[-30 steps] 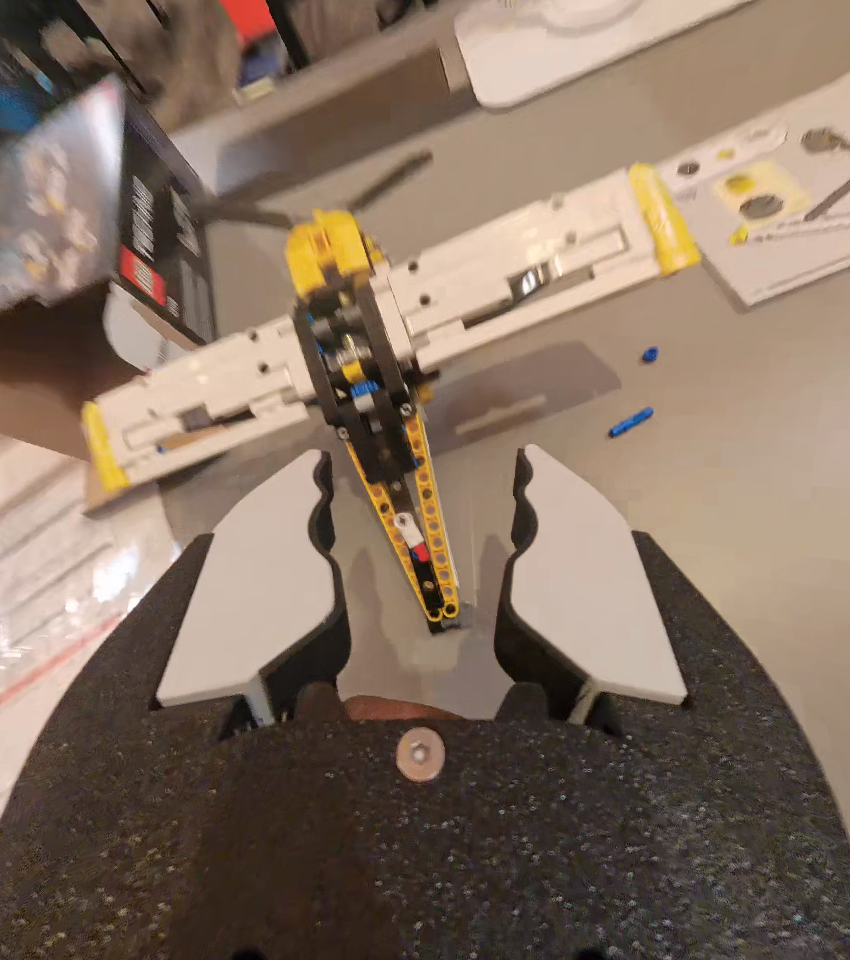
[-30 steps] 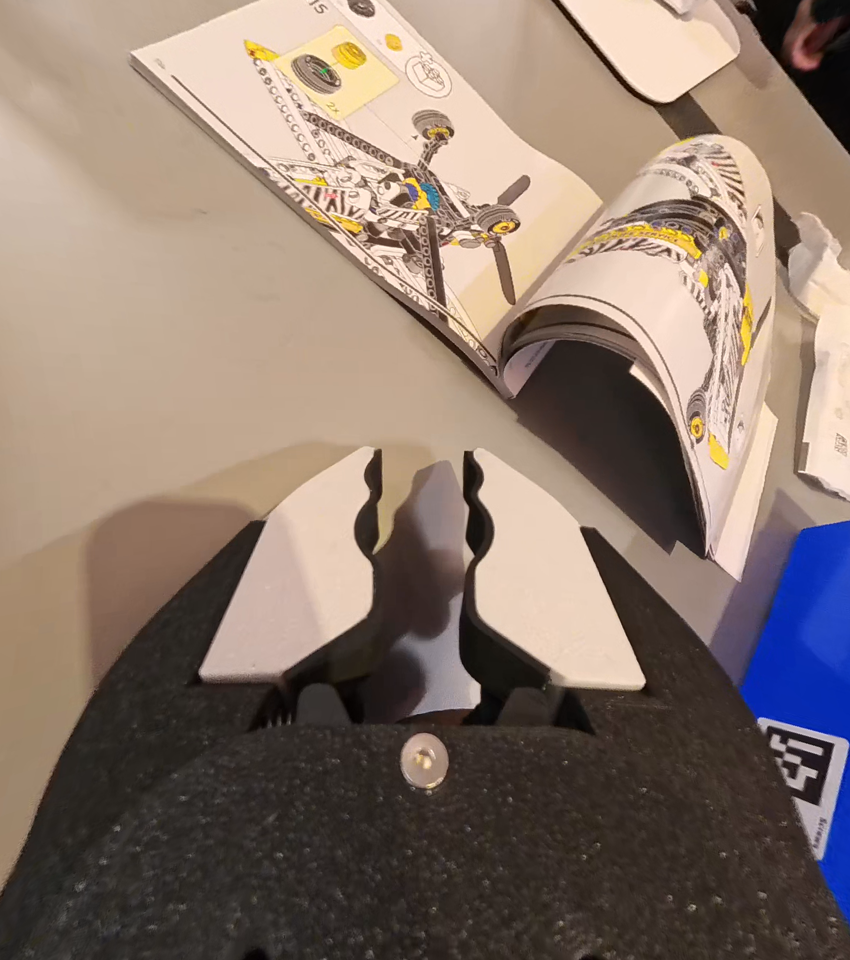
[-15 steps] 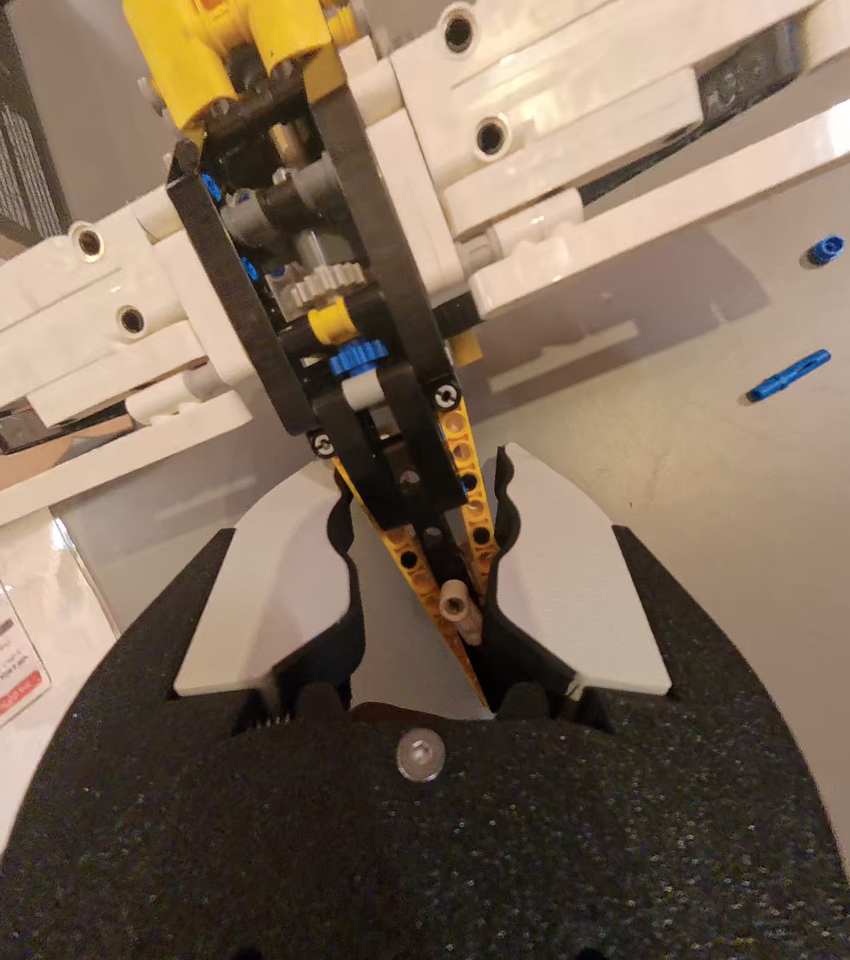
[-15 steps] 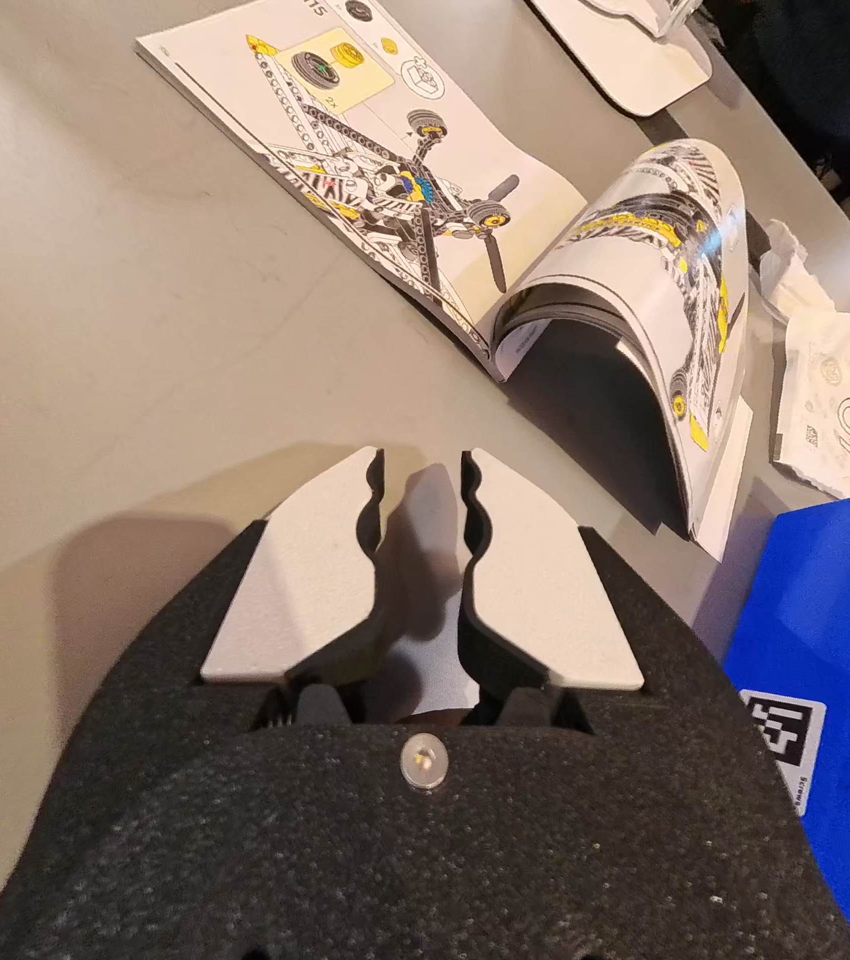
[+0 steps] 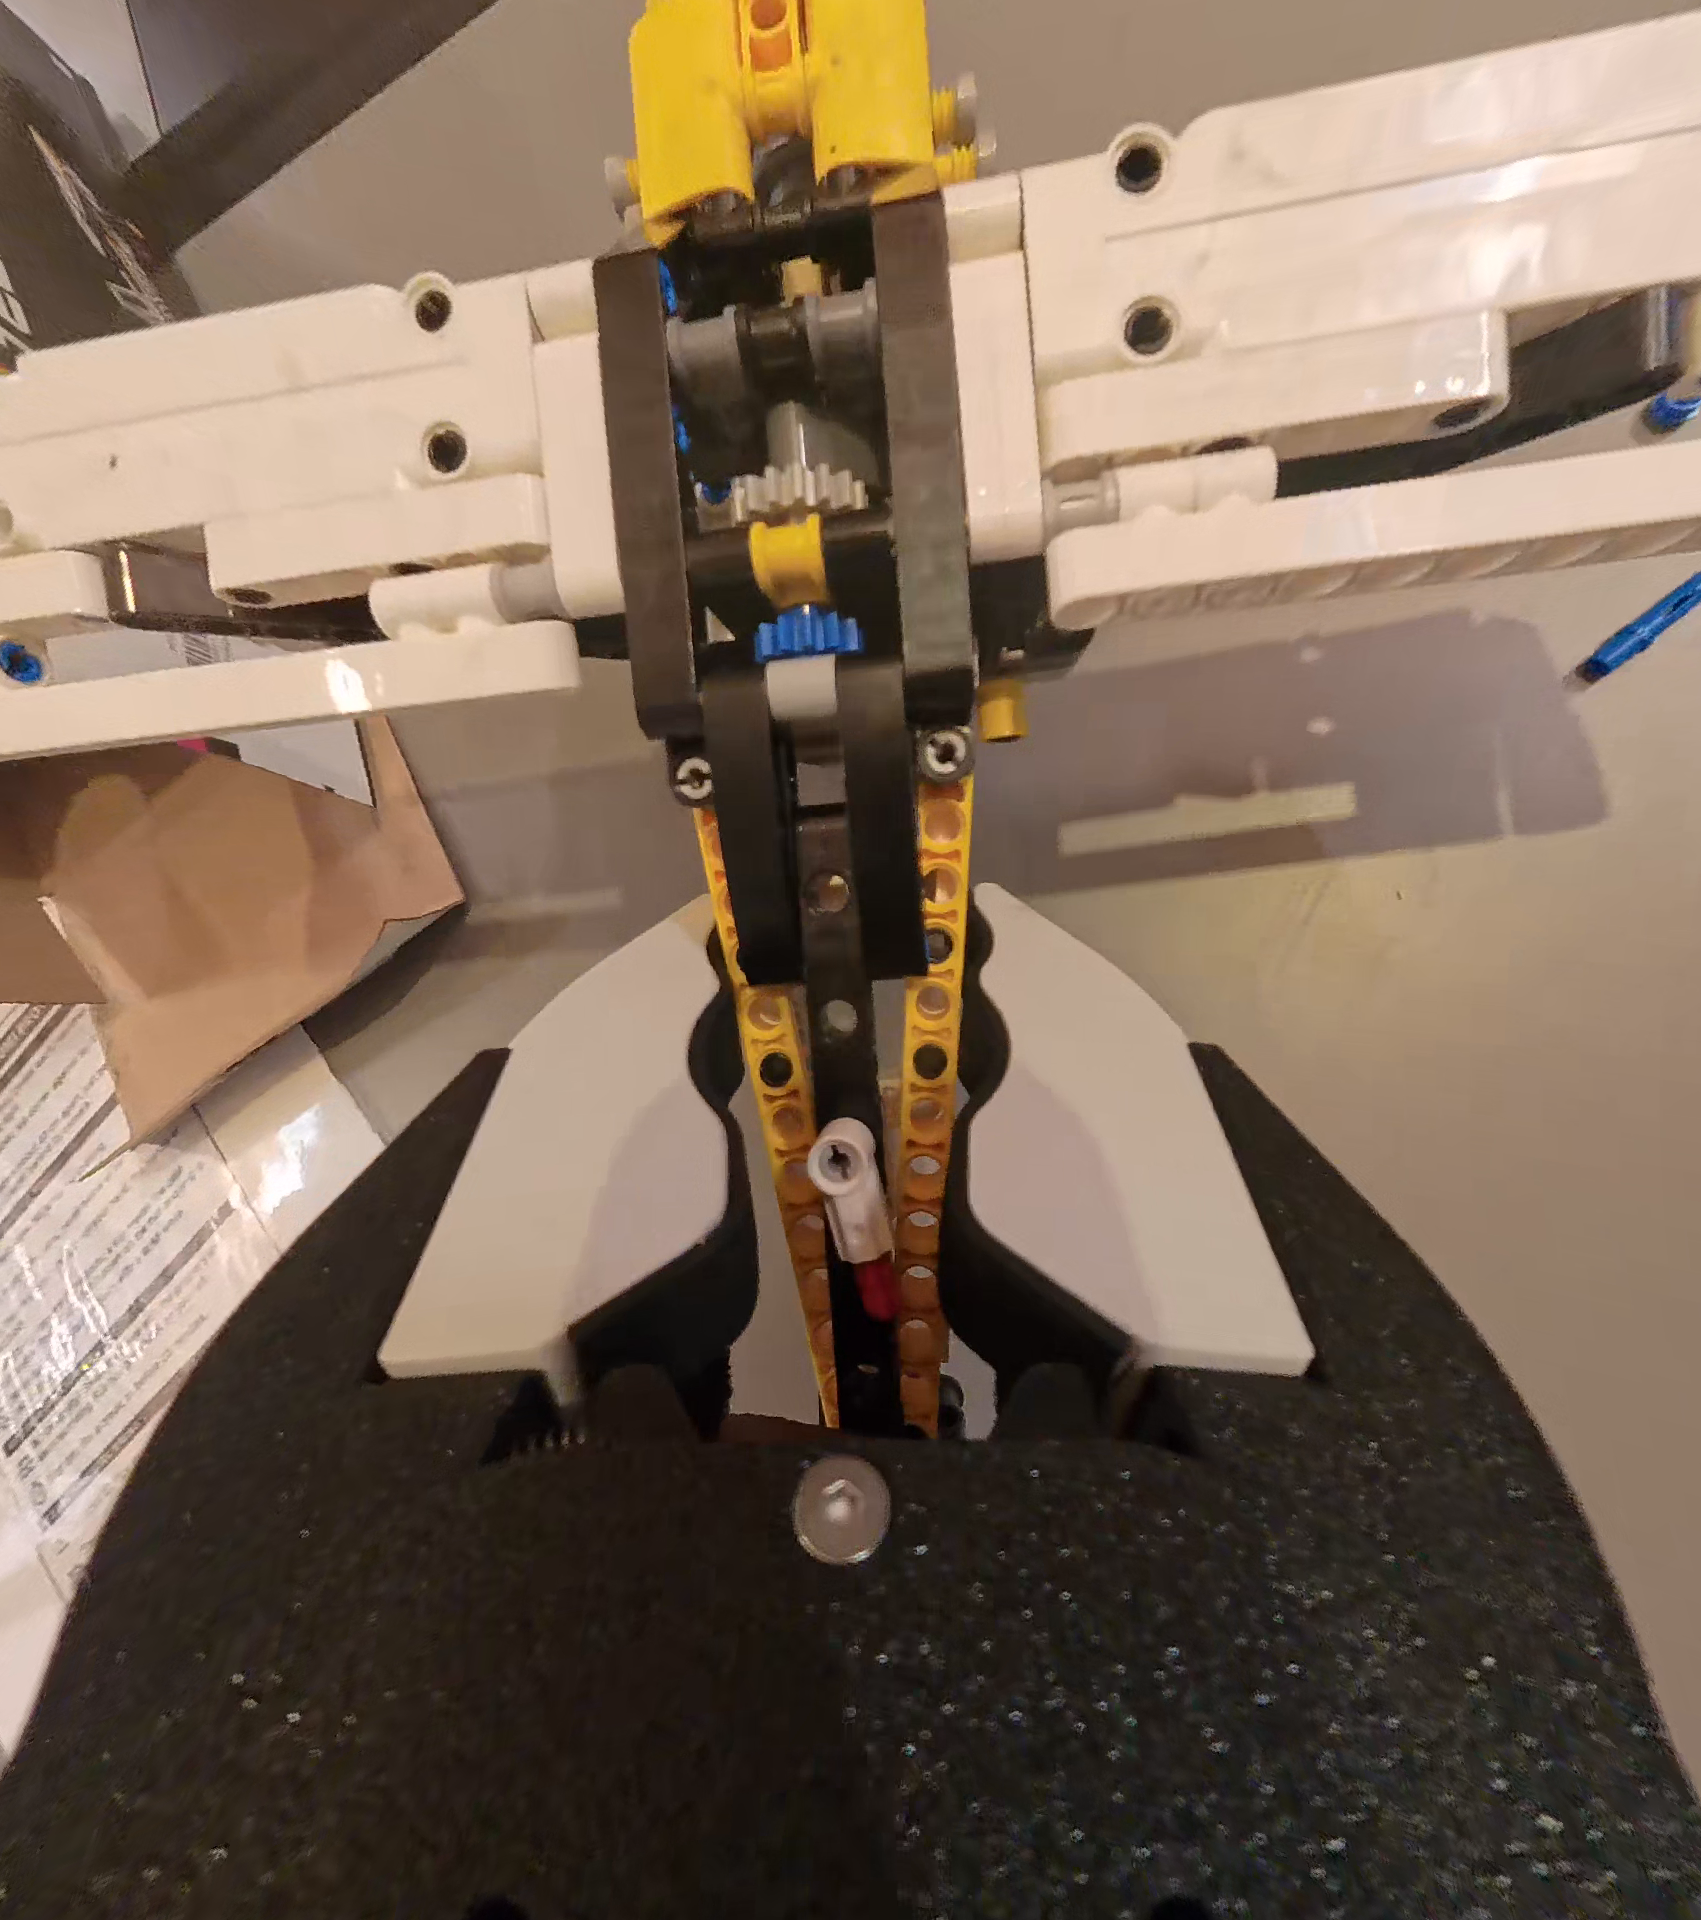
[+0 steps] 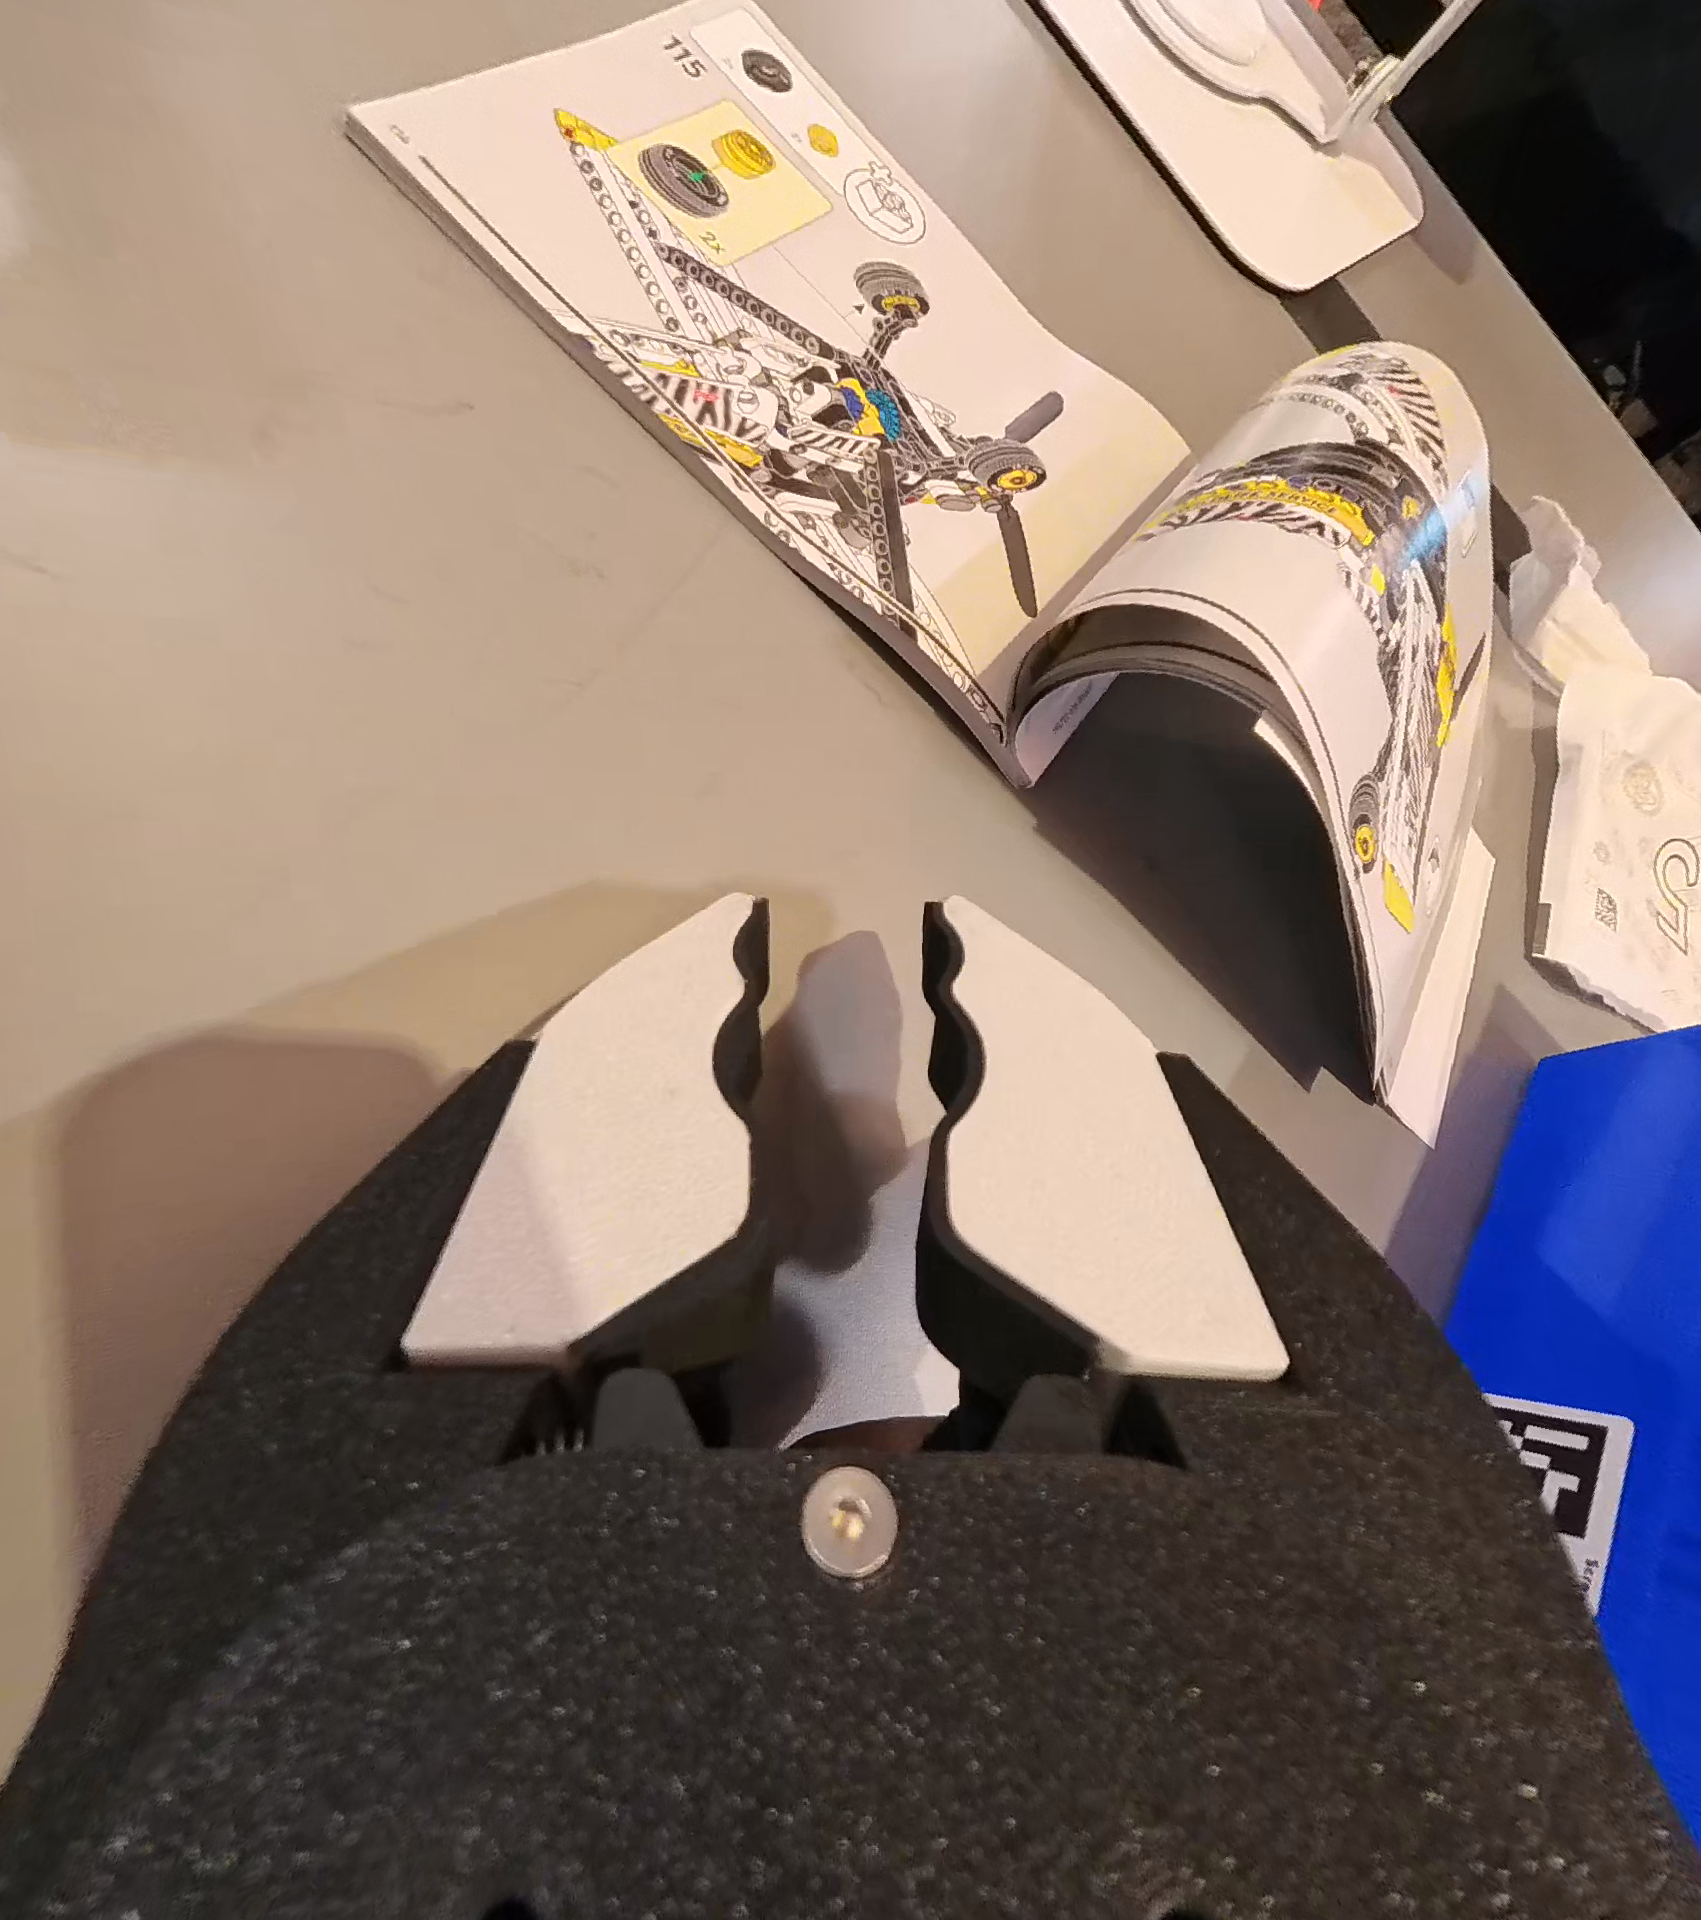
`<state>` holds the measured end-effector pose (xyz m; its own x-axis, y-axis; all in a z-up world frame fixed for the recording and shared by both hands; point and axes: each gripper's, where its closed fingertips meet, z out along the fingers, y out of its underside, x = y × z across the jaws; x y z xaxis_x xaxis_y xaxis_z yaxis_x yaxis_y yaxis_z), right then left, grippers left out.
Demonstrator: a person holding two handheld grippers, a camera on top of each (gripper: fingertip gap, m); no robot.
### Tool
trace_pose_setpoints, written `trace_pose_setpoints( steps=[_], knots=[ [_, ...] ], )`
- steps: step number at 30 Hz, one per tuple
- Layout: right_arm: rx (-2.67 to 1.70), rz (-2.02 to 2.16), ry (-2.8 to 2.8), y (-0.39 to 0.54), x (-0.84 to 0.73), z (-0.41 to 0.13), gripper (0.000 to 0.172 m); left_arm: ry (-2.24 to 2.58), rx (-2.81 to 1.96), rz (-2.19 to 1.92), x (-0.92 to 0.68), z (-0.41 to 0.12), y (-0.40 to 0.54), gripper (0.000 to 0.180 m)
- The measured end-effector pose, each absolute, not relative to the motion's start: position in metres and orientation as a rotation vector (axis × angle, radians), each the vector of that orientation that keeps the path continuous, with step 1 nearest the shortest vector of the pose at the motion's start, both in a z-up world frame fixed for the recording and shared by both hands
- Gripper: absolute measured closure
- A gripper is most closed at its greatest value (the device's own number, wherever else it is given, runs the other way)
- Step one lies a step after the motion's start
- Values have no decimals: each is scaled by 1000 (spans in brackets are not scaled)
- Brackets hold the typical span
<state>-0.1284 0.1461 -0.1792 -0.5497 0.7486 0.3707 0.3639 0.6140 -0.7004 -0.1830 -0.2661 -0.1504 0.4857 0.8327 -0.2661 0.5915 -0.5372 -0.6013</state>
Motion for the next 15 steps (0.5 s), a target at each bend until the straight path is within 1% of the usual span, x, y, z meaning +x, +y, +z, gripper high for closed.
trace_pose_setpoints(
  steps=[3, 6, 9, 11, 13, 15],
  knots=[
    [-867, 746, -2169, 146, -127, -179, 144, -1129, -2365, 904, -183, -144, -277, 141],
    [-864, 747, -2166, 146, -126, -178, 144, -981, -2495, 1267, -185, -124, -292, 141],
    [-859, 751, -2165, 145, -126, -177, 144, -660, -2615, 1834, -189, -87, -307, 141],
    [-854, 754, -2163, 143, -125, -176, 144, -415, -2582, 2180, -190, -60, -307, 142],
    [-849, 756, -2165, 142, -124, -176, 144, -118, -2530, 2443, -190, -38, -305, 142],
    [-843, 757, -2166, 141, -123, -176, 144, 92, -2504, 2578, -193, -28, -308, 141]
  ],
)
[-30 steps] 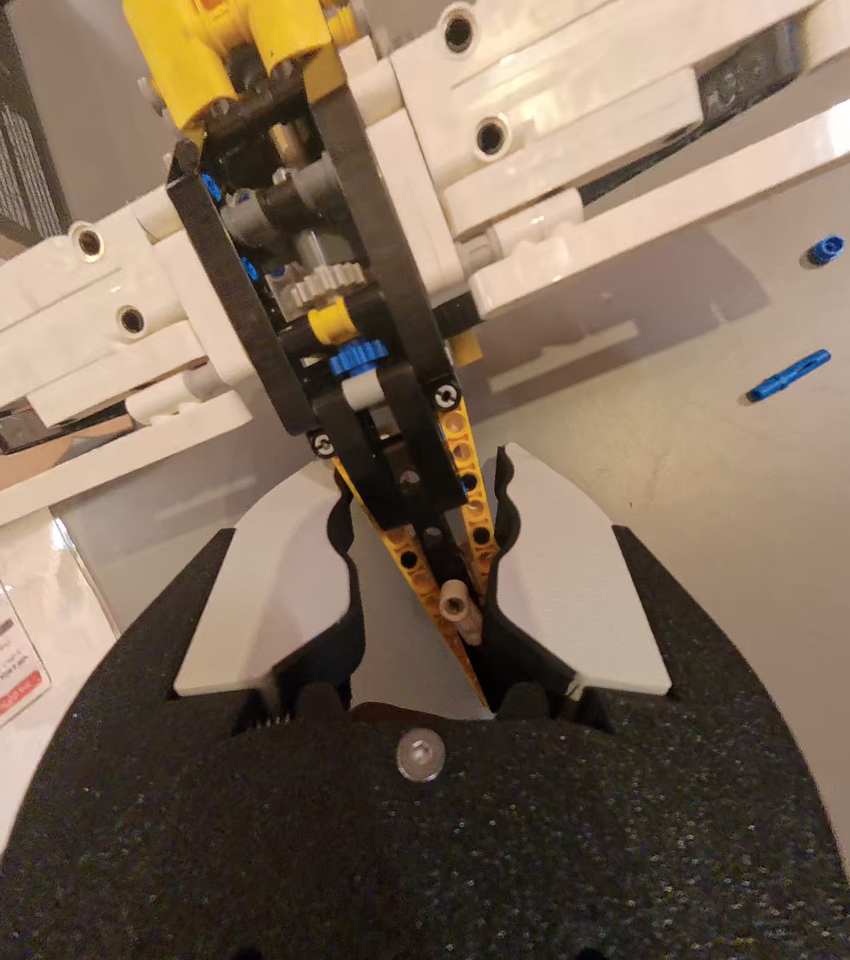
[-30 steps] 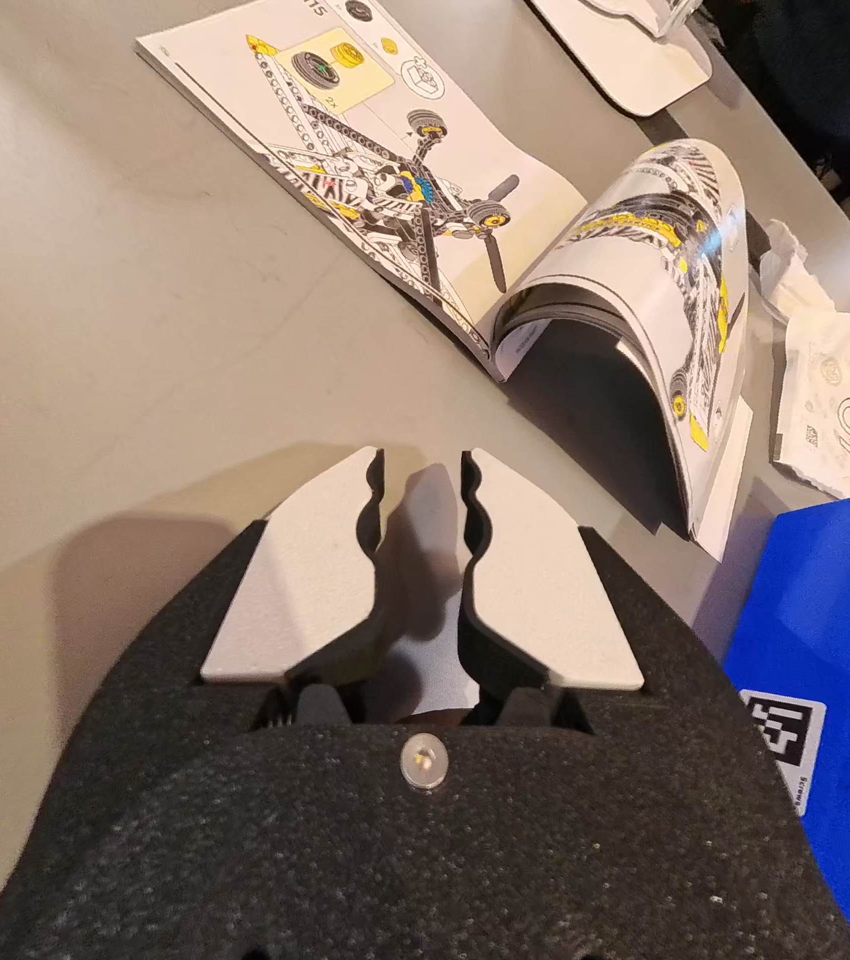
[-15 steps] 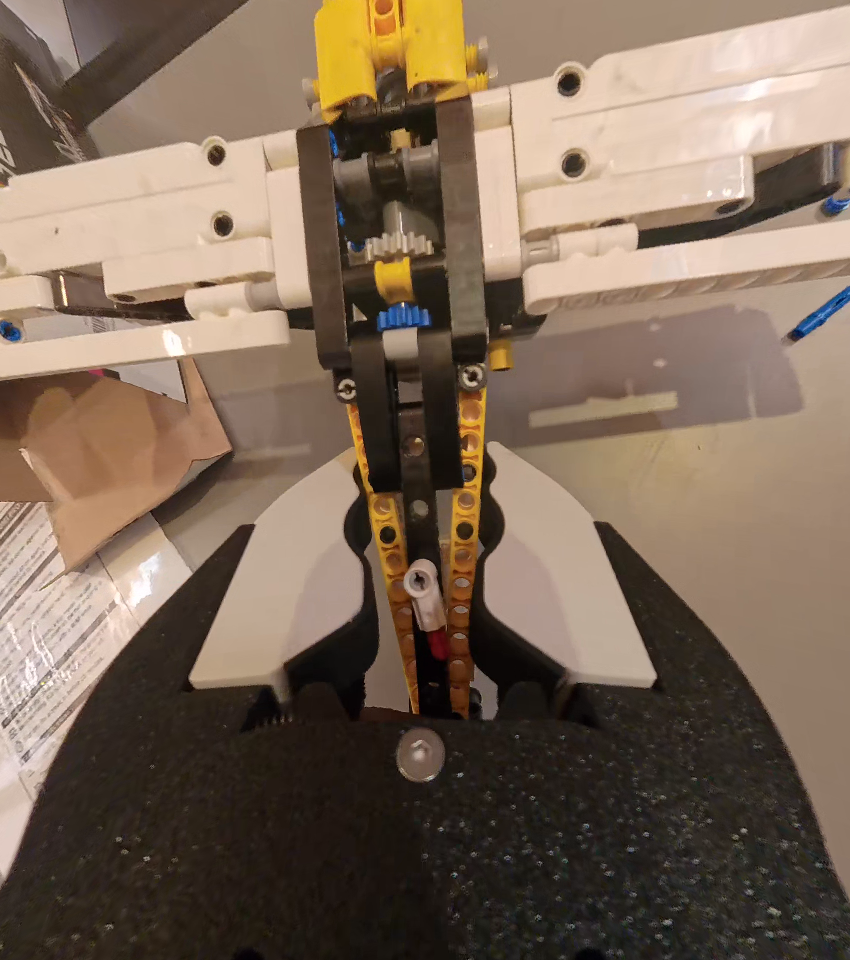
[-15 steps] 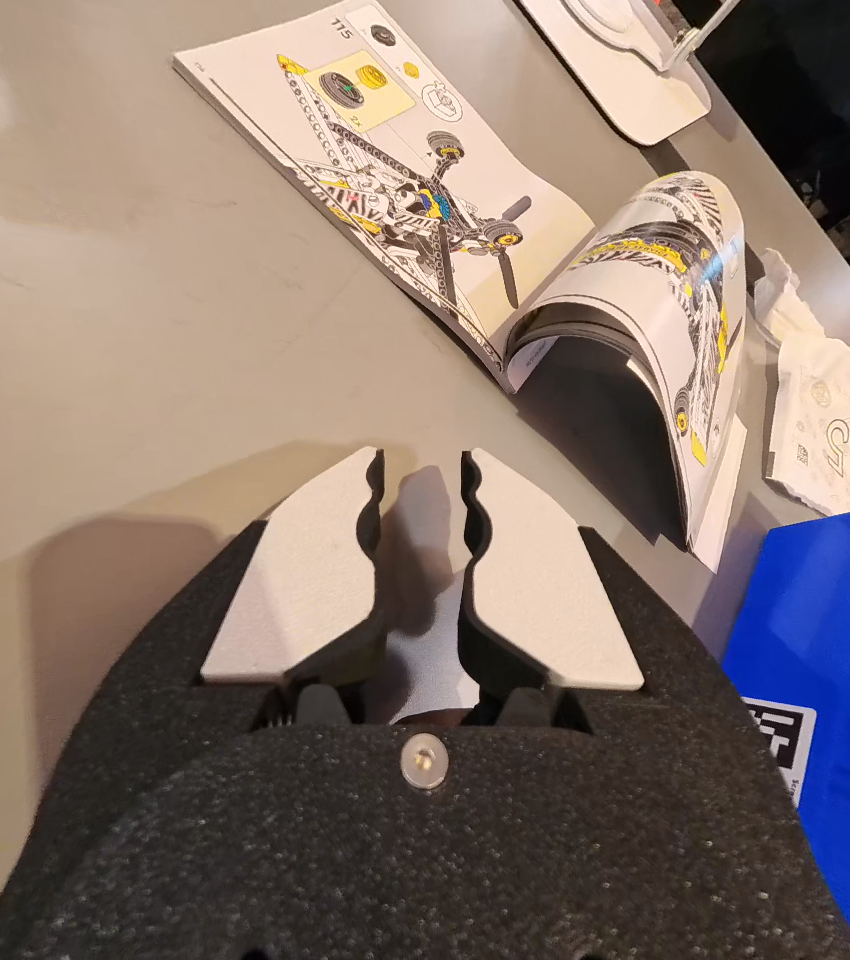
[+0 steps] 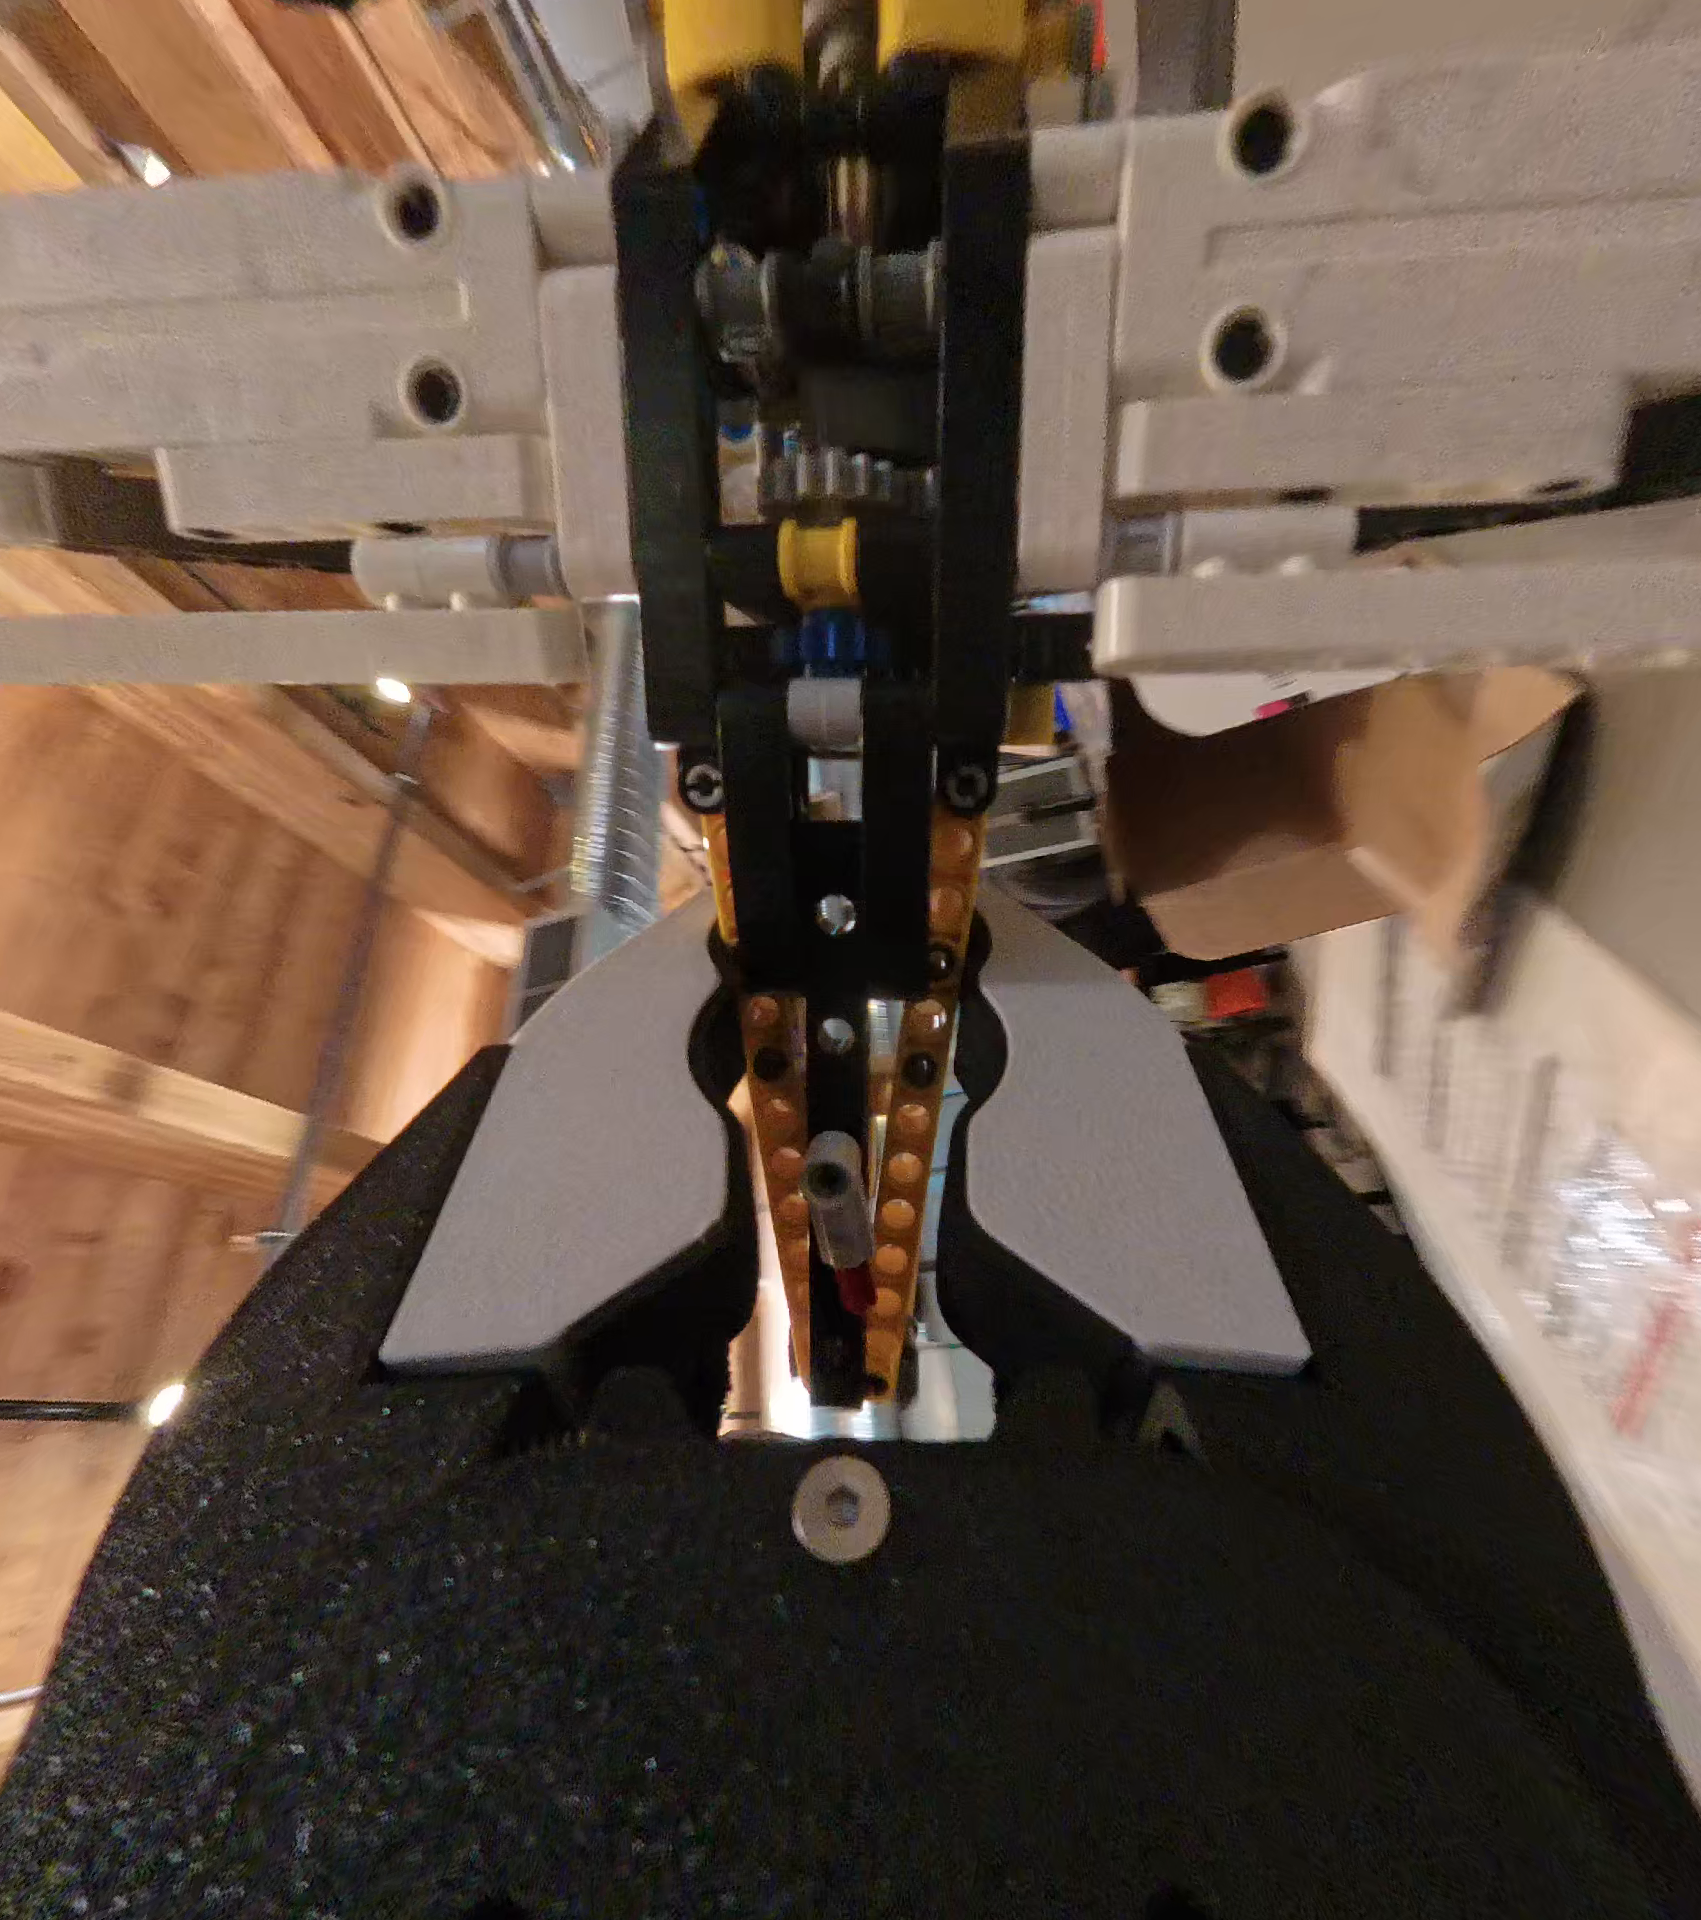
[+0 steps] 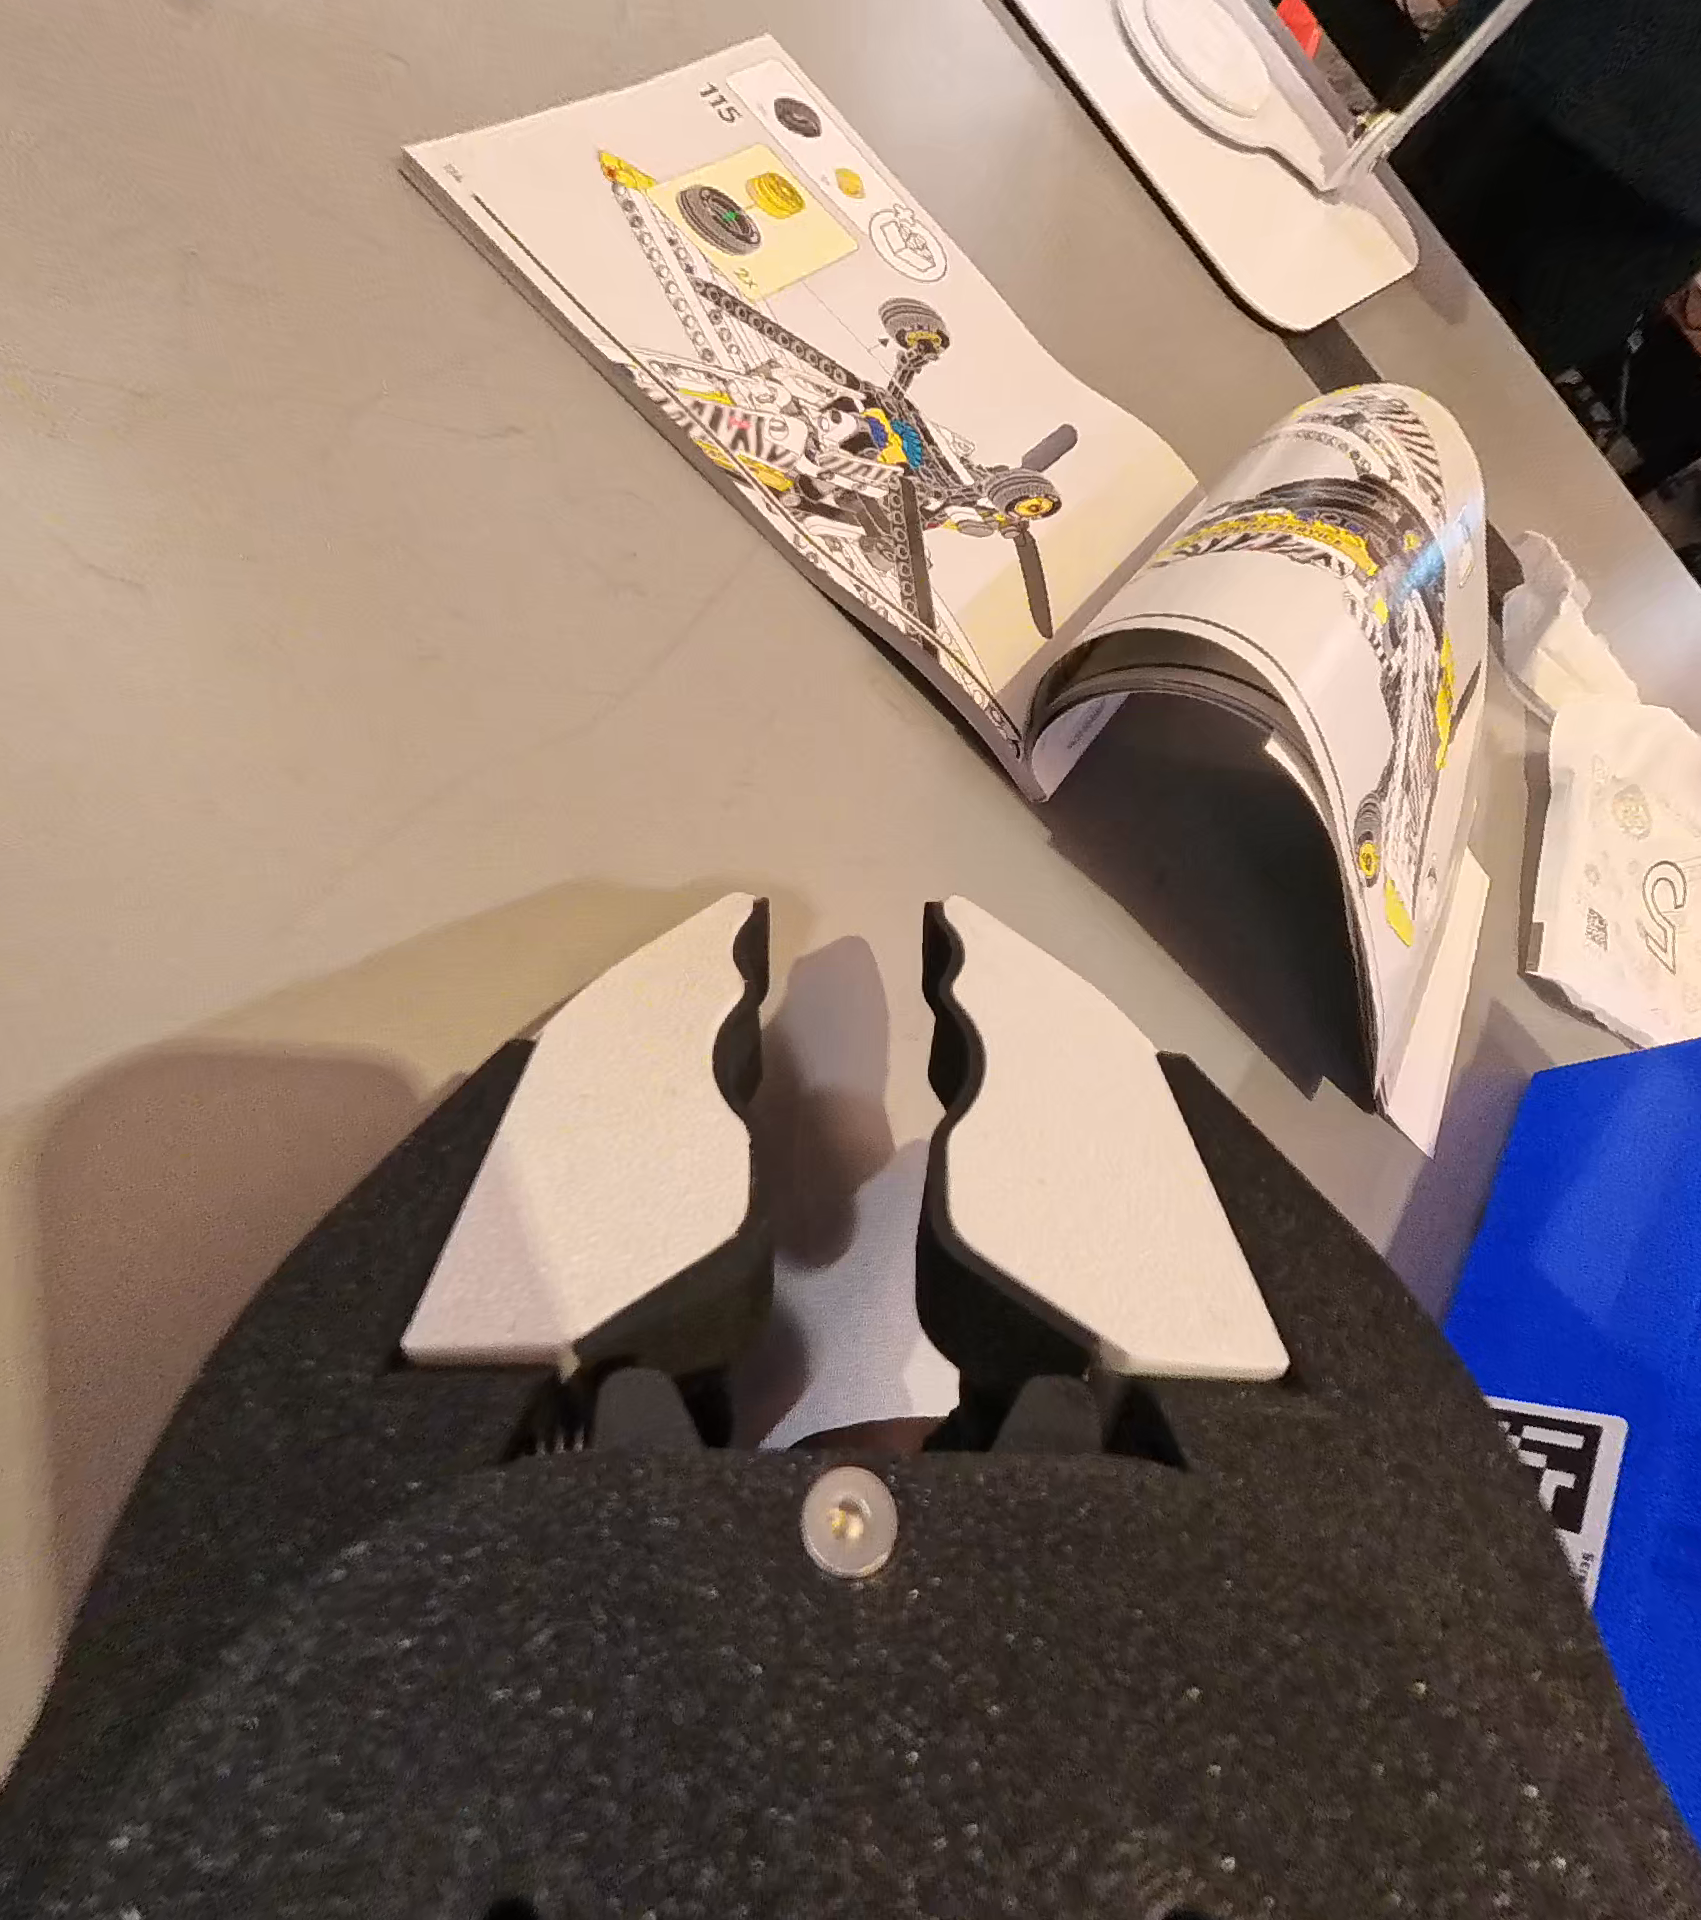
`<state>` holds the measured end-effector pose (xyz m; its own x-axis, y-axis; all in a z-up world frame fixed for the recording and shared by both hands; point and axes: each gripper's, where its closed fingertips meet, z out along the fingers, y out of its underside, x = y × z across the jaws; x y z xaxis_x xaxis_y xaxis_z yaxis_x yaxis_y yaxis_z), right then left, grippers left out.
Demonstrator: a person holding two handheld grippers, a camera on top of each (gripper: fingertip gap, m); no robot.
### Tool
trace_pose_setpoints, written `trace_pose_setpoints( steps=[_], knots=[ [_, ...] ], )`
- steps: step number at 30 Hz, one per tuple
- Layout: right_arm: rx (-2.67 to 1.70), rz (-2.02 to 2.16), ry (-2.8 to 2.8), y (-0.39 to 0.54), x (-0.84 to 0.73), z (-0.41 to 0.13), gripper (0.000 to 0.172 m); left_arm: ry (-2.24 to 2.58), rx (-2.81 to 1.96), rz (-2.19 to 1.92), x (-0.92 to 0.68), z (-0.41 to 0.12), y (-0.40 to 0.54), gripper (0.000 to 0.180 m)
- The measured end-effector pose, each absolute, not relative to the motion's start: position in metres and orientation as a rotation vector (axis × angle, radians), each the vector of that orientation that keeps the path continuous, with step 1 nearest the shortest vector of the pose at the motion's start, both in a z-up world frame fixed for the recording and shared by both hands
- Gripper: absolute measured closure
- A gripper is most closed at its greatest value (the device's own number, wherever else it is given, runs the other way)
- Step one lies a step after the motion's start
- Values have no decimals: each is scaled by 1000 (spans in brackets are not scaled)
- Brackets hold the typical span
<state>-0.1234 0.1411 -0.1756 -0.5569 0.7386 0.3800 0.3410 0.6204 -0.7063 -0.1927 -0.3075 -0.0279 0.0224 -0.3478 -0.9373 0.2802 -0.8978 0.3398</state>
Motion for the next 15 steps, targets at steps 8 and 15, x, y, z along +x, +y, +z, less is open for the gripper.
trace_pose_setpoints(
  steps=[8, 15],
  knots=[
    [-817, 773, -2147, 136, -118, -169, 144, -552, 1572, -1968, -184, -36, -289, 140],
    [-794, 781, -2131, 132, -112, -164, 144, -517, 1548, -2209, -127, -41, -256, 129]
  ],
)
